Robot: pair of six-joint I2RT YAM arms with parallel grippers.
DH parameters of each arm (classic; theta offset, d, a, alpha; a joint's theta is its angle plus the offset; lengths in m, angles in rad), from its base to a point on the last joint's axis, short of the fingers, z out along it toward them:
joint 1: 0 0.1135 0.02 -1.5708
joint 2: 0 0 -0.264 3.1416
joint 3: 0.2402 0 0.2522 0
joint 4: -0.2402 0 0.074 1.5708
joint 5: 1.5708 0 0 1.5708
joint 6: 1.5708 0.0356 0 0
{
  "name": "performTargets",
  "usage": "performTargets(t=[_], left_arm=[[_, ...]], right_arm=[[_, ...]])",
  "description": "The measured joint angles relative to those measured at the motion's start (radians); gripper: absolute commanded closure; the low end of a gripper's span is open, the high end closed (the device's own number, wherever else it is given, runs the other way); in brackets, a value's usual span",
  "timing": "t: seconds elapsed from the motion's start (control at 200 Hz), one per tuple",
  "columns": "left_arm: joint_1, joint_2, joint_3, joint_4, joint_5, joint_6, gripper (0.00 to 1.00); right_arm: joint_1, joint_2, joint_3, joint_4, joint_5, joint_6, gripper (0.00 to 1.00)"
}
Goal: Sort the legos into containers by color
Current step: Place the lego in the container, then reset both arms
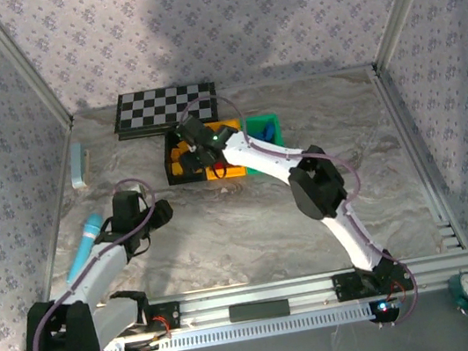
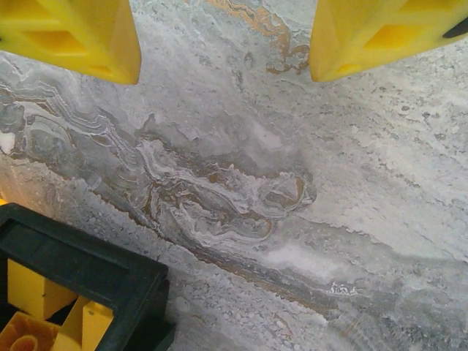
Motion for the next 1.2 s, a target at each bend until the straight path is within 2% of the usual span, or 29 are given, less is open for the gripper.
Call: performTargets(t=[0.2,0.365,0.425,0.49,0.585,0.725,0.945,1.099,1.199], left_arm=[[0.0,-0.045,0.005,-0.014,-0.032,-0.001,0.38],[0.0,-0.098,0.025,-0.037,-0.117,0.0,0.37],[0.002,-0.126,0.032,-0.043,-0.163,0.004,0.17],[0.007,-0.161,0.038,-0.046,-0.214,0.004,0.01],[0.011,-0.209,0.04,-0.044,-0.292,-0.002,0.0],[0.013,-0.25,0.039,-0.026,-0.407,0.011,0.0],[0.014,-0.22,-0.022,0.14,-0.55,0.111,0.0],[0.051,-0.099,-0.046,0.25,-0.615,0.212,0.0],[0.09,-0.007,-0.048,0.356,-0.618,0.271,0.0]], right_arm=[[0.008,-0.335,-0.393,0.13,0.111,-0.034,0.35],[-0.008,-0.586,-0.679,0.223,0.246,-0.074,0.35],[-0.026,-0.671,-0.784,0.25,0.289,-0.087,0.34],[-0.057,-0.762,-0.888,0.269,0.327,-0.103,0.33],[-0.132,-0.896,-1.018,0.309,0.354,-0.129,0.32],[-0.331,-1.056,-1.146,0.361,0.354,-0.134,0.31],[-0.581,-1.176,-1.371,0.569,0.381,-0.139,0.07],[-0.735,-1.114,-1.456,0.711,0.349,-0.131,0.06],[-0.779,-1.034,-1.458,0.803,0.328,-0.139,0.06]])
